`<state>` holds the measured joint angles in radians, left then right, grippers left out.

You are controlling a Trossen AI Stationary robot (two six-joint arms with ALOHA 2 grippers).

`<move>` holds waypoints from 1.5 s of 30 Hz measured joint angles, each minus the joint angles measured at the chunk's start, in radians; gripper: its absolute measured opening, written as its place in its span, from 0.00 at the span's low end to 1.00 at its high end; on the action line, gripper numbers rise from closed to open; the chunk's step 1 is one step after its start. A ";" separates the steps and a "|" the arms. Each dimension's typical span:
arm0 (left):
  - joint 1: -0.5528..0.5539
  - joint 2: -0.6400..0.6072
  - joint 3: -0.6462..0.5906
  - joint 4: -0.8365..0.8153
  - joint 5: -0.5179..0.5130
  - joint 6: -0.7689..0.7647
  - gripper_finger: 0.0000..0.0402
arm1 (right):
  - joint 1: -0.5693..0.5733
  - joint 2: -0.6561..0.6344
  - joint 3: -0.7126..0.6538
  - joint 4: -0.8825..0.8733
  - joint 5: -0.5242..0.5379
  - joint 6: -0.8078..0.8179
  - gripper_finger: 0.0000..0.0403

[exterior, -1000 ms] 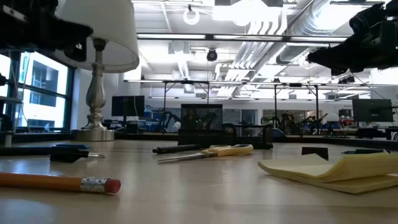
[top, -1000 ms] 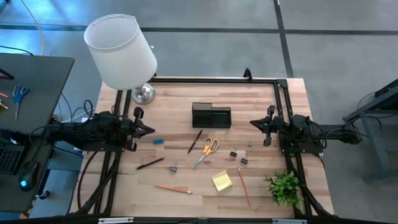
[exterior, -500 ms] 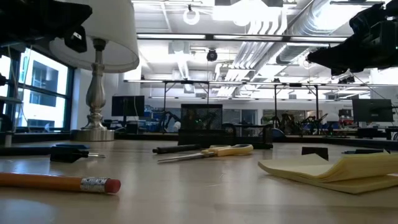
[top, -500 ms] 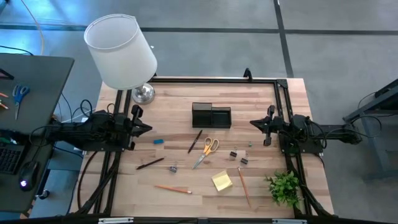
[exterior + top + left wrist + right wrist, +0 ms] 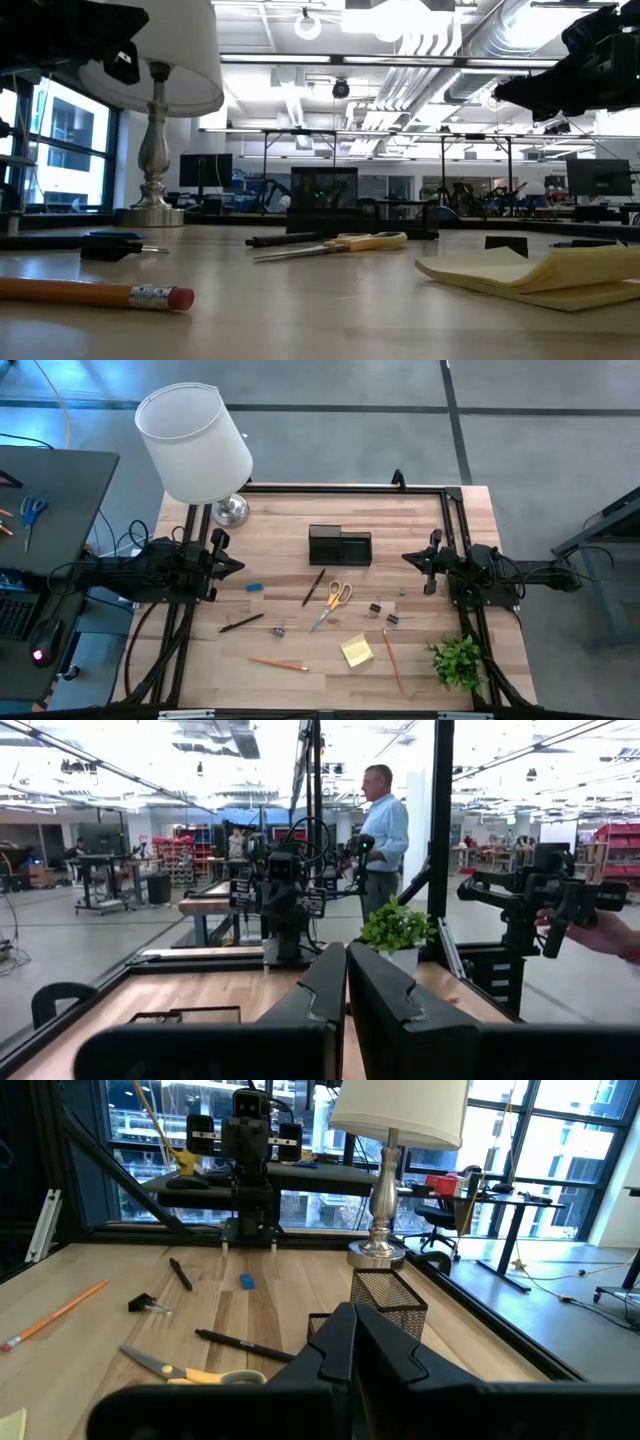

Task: Pick and place office supplies into organizer
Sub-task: Put the blue eraser into the black desk organizer

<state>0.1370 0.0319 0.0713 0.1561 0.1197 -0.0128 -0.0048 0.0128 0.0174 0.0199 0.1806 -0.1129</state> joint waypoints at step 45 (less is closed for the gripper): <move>0.000 0.410 0.170 -0.396 -0.131 -0.051 0.35 | -0.001 0.000 0.000 0.164 -0.009 0.083 0.13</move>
<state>0.1368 0.4421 0.2417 -0.2398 -0.0113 -0.0643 -0.0055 0.0132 0.0174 0.1841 0.1719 -0.0298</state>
